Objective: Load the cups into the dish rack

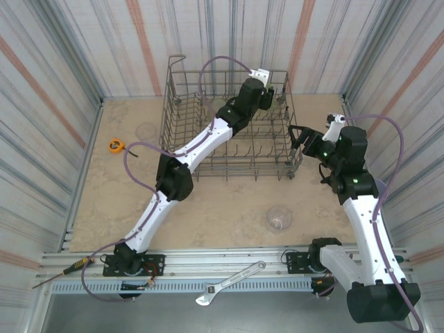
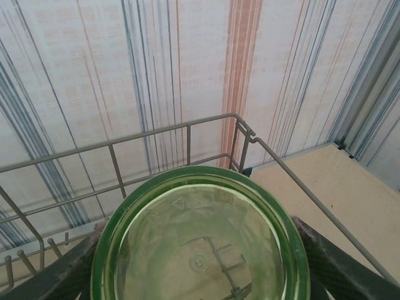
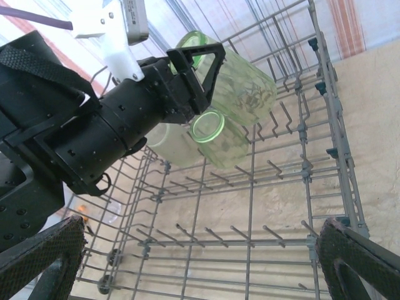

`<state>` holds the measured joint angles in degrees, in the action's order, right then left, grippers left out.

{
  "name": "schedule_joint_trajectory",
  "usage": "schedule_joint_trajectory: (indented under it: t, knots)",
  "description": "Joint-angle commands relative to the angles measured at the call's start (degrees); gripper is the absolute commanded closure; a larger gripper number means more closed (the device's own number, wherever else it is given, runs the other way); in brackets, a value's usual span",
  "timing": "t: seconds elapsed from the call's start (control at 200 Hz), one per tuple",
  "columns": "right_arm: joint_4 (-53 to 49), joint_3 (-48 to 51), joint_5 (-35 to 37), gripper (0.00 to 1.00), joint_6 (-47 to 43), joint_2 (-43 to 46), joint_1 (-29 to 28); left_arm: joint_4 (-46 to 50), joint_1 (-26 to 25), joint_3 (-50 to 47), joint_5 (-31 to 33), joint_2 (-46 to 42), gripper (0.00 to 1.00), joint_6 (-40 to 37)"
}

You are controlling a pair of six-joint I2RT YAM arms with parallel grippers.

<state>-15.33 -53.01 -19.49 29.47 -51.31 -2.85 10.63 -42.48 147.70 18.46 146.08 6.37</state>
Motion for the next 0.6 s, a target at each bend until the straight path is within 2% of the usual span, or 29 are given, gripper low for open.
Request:
schedule_joint_trajectory:
  t: [0.0, 0.155, 0.591]
  knots:
    - [0.87, 0.5, -0.23, 0.01, 0.01, -0.28, 0.31, -1.91, -0.57, -0.55, -0.44, -0.06, 1.0, 1.26]
    - [0.89, 0.37, -0.14, 0.01, 0.02, -0.11, 0.36, -3.42, -1.64, -0.21, 1.77, -0.96, 1.0, -2.25]
    - [0.92, 0.46, -0.48, 0.01, 0.28, -0.02, 0.38, -5.09, -3.02, 0.02, 3.52, -4.37, 1.0, -5.28]
